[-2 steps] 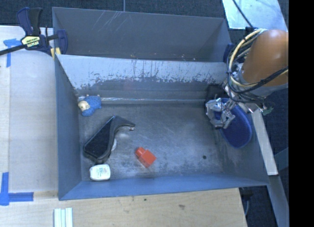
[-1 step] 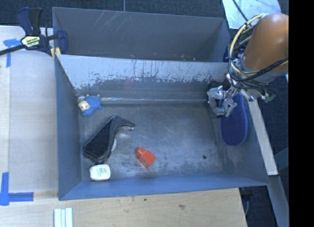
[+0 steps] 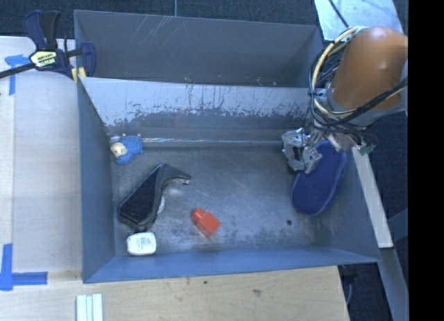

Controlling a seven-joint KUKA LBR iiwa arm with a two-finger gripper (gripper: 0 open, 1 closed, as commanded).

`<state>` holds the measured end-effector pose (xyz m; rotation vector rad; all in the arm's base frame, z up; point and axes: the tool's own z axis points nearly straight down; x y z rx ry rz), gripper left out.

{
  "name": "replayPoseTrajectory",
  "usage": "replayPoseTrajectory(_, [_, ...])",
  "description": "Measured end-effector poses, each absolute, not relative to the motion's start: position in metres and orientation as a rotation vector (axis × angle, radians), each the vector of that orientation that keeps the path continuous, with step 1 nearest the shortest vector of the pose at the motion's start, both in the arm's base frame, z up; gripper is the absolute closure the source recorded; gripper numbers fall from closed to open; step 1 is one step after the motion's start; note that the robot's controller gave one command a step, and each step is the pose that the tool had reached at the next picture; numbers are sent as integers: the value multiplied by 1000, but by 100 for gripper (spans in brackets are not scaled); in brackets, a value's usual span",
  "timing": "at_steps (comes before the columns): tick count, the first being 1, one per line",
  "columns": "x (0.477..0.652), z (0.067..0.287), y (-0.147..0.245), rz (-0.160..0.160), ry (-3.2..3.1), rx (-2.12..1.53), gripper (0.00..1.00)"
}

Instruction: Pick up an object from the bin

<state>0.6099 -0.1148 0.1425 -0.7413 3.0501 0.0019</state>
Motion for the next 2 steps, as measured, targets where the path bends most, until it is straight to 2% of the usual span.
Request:
replayPoseTrajectory(1, [571,156,-132,-1,3101,-489,100])
replayPoseTrajectory(2, [595,68,-102,1,3139,145,100])
